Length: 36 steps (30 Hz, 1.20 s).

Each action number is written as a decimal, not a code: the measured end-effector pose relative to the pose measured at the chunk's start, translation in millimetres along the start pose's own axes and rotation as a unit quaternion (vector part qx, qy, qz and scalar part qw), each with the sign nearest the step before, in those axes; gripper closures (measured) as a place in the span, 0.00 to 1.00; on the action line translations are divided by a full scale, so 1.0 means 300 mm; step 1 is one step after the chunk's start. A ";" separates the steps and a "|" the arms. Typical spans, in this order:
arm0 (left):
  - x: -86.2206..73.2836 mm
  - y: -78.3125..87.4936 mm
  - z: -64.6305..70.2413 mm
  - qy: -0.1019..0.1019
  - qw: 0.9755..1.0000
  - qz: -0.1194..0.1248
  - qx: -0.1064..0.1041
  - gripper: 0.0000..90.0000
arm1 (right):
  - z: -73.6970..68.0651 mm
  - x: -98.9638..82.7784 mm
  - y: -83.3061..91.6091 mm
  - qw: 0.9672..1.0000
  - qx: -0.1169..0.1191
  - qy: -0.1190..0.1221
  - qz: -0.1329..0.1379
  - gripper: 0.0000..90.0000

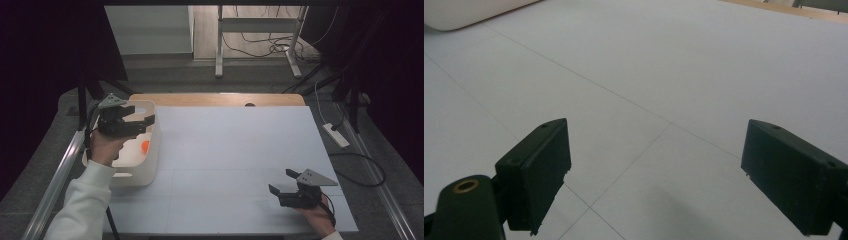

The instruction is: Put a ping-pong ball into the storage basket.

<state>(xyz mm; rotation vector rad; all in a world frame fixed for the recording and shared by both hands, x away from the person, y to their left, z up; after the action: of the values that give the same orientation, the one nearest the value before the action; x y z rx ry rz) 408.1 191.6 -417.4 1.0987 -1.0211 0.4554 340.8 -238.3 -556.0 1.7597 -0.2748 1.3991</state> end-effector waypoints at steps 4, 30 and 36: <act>-0.004 -0.009 0.044 -0.008 1.000 0.000 -0.016 0.20 | 0.000 0.000 0.000 1.000 0.000 0.000 0.000 0.14; -0.063 -0.030 0.346 -0.047 0.991 0.015 -0.128 0.20 | -0.001 0.001 0.000 1.000 0.002 0.002 0.000 0.14; -0.108 -0.039 0.420 -0.063 0.987 0.015 -0.146 0.20 | -0.001 0.002 0.001 1.000 0.001 0.001 0.001 0.14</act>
<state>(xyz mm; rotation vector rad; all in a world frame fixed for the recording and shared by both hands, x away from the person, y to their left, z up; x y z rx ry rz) 344.3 80.0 -440.0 0.8571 -1.1770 0.2515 340.6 -238.1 -555.4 1.7603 -0.2743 1.4042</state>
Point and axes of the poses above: each handheld gripper's, and its own axes: y roughly backward along the jaws, x roughly out of its top, z roughly to its right, the point moved 10 cm from there along -y, roughly forward along the jaws, and after that the axes turned 1 degree about x, right-handed, at the moved point
